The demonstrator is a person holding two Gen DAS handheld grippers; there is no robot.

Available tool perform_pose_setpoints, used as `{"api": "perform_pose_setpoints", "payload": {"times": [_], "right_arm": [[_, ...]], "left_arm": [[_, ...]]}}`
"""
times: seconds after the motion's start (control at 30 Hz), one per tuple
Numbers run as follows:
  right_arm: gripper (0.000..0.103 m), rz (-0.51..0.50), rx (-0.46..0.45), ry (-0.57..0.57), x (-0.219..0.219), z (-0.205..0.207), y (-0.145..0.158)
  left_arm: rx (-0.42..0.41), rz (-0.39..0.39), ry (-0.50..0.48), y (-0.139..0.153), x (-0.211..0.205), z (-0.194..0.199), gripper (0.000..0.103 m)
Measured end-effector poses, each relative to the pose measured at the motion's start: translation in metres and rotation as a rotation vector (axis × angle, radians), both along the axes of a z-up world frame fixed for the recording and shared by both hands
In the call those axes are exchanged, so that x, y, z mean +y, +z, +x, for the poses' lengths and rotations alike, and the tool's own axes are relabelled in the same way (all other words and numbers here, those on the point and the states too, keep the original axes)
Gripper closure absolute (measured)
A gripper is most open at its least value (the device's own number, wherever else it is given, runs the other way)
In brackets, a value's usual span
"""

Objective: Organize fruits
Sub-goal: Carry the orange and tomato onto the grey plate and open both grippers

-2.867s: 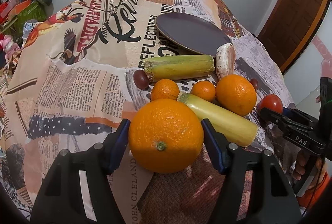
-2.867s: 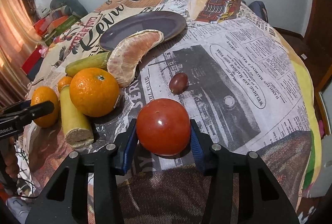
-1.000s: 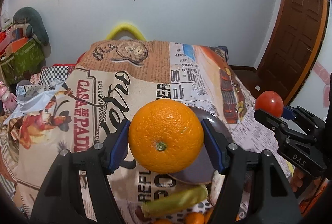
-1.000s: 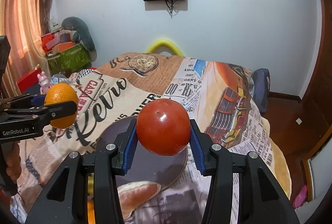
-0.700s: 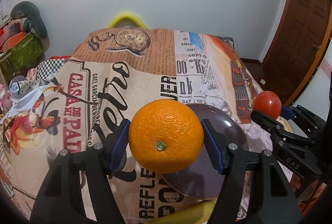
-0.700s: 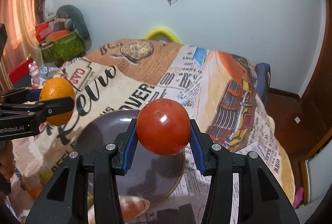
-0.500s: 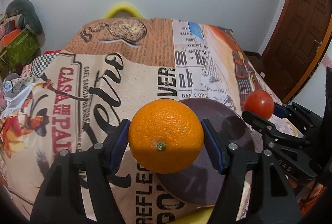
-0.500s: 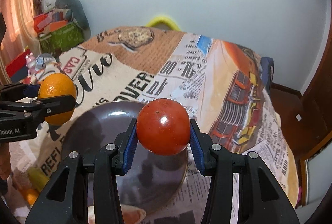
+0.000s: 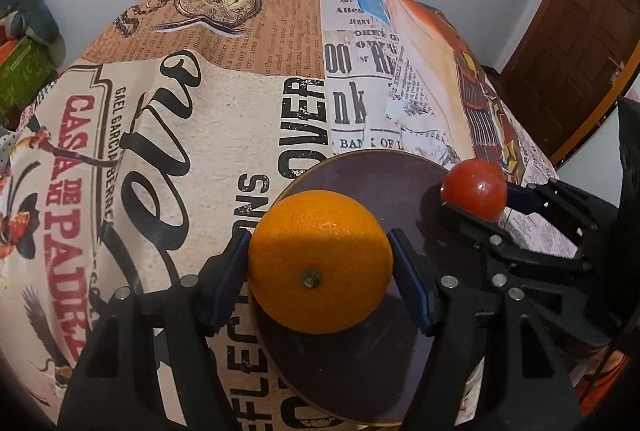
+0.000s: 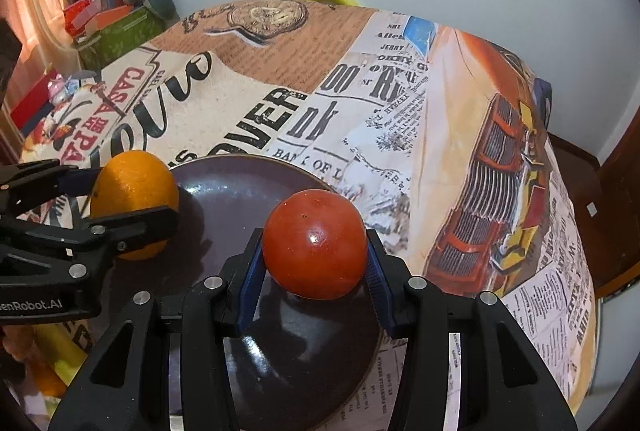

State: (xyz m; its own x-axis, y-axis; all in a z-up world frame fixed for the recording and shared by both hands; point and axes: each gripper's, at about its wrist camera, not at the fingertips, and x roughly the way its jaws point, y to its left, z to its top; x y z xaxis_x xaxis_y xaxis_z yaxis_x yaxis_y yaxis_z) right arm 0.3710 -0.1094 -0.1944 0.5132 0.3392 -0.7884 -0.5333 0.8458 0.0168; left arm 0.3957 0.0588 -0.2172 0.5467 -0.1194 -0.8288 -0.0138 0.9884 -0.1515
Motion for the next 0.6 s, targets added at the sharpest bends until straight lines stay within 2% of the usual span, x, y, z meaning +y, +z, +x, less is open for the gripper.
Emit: {"api": "perform_pose_setpoints", "payload": {"times": [0.23,0.4,0.47,0.53,0.6], "right_arm": [[0.059,-0.021,0.024,0.013,0.005,0.003,-0.009],[0.058,-0.015,0.038,0.011,0.005,0.001,-0.012],[0.056,-0.016,0.027,0.01,0.006,-0.002,-0.008],[0.049,-0.021,0.008,0.01,0.007,-0.007,-0.004],[0.049,-0.027,-0.009,0.006,0.006,-0.012,0.0]], "left_arm": [[0.011,-0.01,0.003,-0.003,0.001,0.005,0.034],[0.045,-0.02,0.024,-0.006,0.004,0.008,0.027],[0.052,-0.026,0.029,-0.006,0.006,0.007,0.027],[0.054,-0.027,0.037,-0.003,0.007,0.005,0.027],[0.046,-0.029,0.039,0.002,0.007,0.001,0.027]]}}
